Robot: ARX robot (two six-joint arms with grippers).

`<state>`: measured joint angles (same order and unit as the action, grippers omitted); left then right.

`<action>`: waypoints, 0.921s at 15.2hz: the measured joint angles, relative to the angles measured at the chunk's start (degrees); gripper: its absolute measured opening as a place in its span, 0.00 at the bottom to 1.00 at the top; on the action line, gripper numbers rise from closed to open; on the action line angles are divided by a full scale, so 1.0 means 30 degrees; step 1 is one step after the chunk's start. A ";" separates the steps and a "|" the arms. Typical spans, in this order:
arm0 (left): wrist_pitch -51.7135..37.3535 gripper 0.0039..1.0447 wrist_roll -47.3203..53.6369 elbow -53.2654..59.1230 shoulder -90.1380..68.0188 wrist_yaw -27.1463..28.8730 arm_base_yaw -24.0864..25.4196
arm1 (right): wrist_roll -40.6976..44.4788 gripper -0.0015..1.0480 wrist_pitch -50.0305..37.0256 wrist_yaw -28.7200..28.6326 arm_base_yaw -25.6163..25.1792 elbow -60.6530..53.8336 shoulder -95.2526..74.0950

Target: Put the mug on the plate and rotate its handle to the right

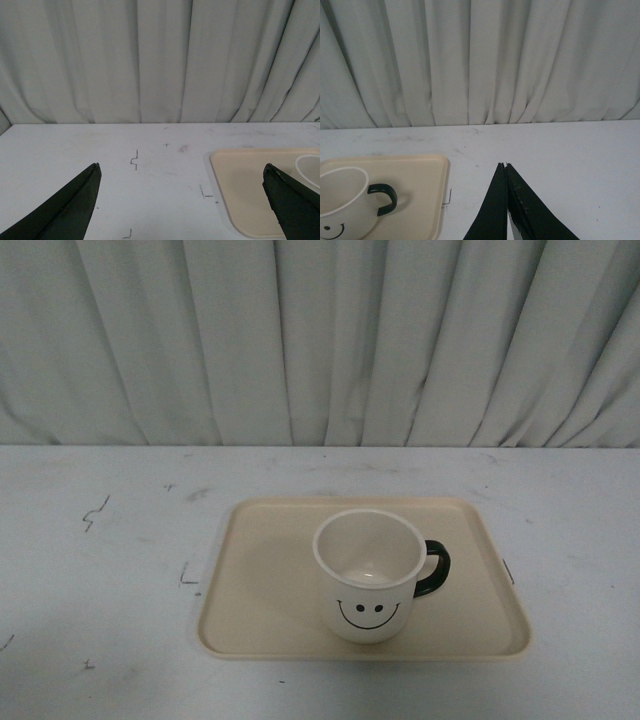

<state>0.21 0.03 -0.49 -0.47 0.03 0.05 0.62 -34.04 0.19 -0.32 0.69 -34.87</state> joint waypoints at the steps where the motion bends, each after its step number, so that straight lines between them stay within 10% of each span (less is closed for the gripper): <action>1: 0.0000 0.94 0.0000 -0.0007 0.0000 -0.0007 -0.0007 | 0.0000 0.02 0.0568 -0.0007 0.0000 0.0000 0.0627; 14: 0.0000 0.94 0.0000 -0.0007 0.0000 -0.0007 0.0000 | 0.0000 0.02 0.7278 0.0000 0.0000 -0.0007 0.7592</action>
<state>0.21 0.03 -0.51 -0.47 0.01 0.05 0.62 -12.21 0.19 -0.32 0.67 -12.10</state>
